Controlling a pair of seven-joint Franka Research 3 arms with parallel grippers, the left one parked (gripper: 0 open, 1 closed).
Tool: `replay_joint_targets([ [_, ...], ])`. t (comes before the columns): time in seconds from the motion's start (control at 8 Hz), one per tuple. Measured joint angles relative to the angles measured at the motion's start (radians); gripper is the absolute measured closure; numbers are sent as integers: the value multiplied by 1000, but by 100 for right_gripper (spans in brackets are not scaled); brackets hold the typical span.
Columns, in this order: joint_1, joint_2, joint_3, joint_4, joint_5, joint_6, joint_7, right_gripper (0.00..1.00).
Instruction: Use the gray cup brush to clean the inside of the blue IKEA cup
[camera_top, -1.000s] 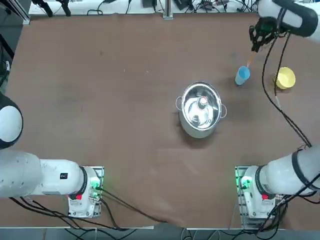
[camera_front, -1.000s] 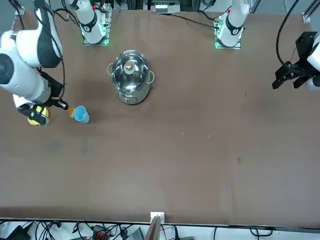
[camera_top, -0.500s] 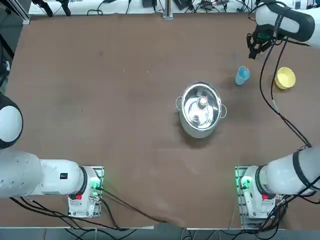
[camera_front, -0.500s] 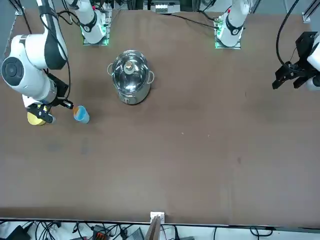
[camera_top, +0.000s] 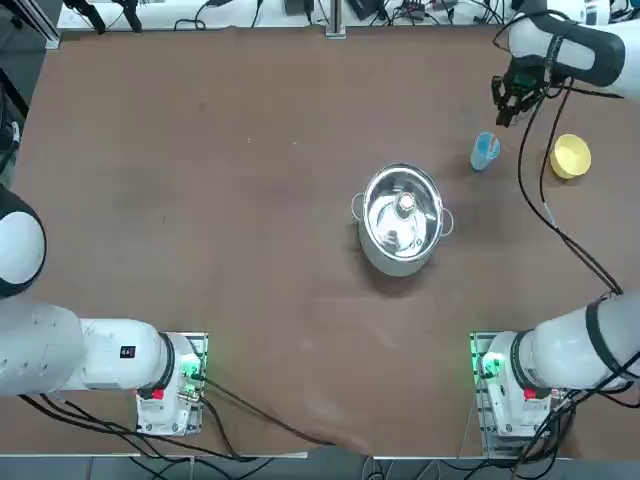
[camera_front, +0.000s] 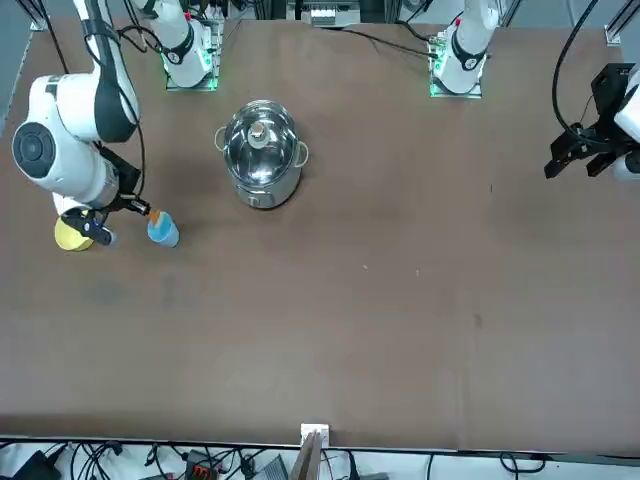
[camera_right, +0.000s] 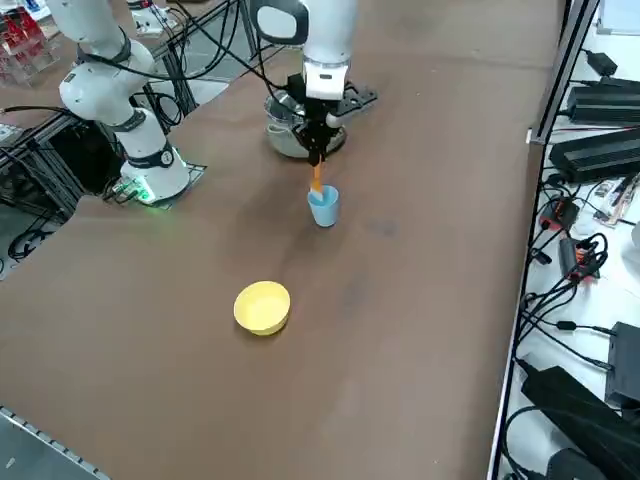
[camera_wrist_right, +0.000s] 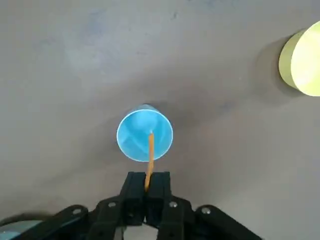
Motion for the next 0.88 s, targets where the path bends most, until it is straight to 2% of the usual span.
replay_joint_targets([
  [0.5, 1, 45, 0, 1, -55, 44, 0, 96],
  [0.88, 12, 61, 3, 8, -57, 73, 25, 96],
])
